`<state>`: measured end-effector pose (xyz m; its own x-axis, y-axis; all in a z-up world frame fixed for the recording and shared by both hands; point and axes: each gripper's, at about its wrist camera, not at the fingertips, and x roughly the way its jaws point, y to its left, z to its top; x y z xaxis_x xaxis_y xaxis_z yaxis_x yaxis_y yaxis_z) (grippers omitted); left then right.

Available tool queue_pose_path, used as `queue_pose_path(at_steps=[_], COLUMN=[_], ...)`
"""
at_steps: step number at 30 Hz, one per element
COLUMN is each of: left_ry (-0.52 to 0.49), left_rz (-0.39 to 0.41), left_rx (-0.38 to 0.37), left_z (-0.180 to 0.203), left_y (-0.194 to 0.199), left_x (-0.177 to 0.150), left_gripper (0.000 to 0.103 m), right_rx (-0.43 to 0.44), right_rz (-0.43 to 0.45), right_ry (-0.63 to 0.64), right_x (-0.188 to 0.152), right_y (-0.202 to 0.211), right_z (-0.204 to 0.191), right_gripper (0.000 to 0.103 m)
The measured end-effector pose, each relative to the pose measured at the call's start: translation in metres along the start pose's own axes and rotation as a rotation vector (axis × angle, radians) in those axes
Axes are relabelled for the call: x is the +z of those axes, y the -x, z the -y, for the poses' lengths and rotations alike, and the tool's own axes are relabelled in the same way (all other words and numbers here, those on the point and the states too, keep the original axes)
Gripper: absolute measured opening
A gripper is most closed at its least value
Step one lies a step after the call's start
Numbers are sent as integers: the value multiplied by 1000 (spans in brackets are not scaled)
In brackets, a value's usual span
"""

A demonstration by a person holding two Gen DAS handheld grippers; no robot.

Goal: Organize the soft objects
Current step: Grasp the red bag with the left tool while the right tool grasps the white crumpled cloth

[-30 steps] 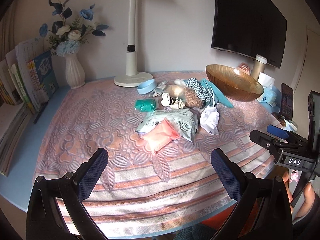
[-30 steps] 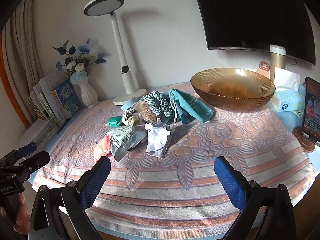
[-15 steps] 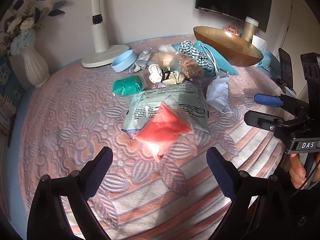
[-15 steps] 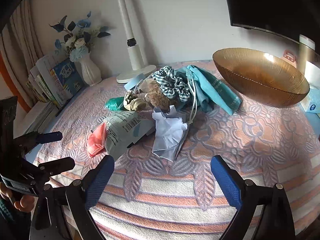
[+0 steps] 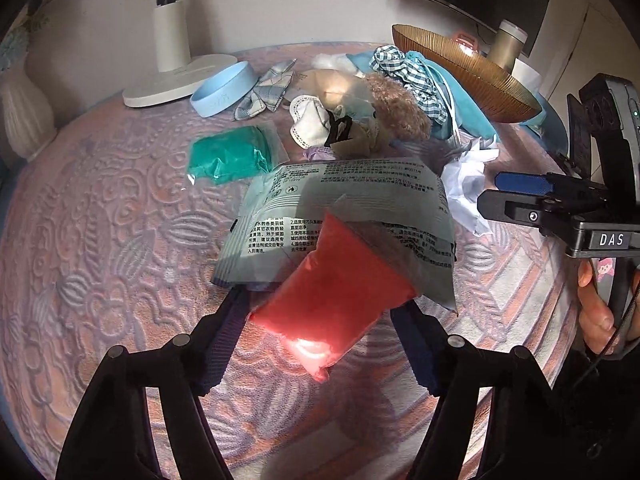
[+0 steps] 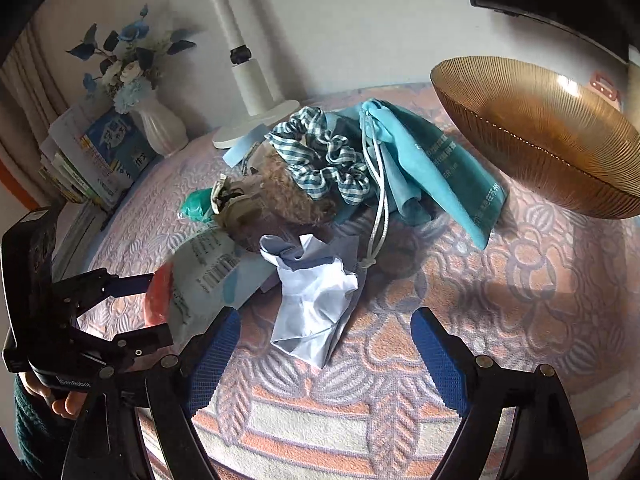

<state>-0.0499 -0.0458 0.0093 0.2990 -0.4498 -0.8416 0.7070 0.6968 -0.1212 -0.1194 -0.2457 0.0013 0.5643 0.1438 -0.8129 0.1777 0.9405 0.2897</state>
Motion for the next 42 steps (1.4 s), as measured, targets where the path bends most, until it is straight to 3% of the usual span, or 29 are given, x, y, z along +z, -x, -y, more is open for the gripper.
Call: queue_pose_path(at_steps=[3,7,11,19,21,26,28,30,32,38,41,42], left_ry=[5,22,65,117,113,123,136,148,150,142,136,130], left_rz=[14,24,49,127,145,156,153,143,138,139,137,135], left_rx=[-16,-13,-8,2,10,16,17,14,5,8,11,19], left_z=[1,3,3,9,13,15,15,15,16,20,22,24], left_y=[1,4,11,45,52,57,54,52,51,52,52,52], left_x=[0,-2,-7,-12,-9,-8,-12,-17,-21,-20,-18,-17], left_gripper=[55,48,46,45,45,45,45,45,45,45,45,45], right_rx=[11,18,32,104,108,65,113,188,250,156,37,-7], right_rz=[-25,-30,-24,63,92,99,47,-3,-5,-21,-19,-9], right_ry=[-26,-29,18,73,87,113,70,-13,-64,24,83,99], right_x=[6,10,9,-7,-9,-14,-18,-25,-32,-32,-31,-31], right_y=[-13,-21,-25,7,17,26,20,14,15,10,-2,-4], right_z=[7,4,-9,-18,-20,-20,-10,8,17,1,-15,-19], right_gripper=[84,74,35,31,25,25,31,76,88,88,87,72])
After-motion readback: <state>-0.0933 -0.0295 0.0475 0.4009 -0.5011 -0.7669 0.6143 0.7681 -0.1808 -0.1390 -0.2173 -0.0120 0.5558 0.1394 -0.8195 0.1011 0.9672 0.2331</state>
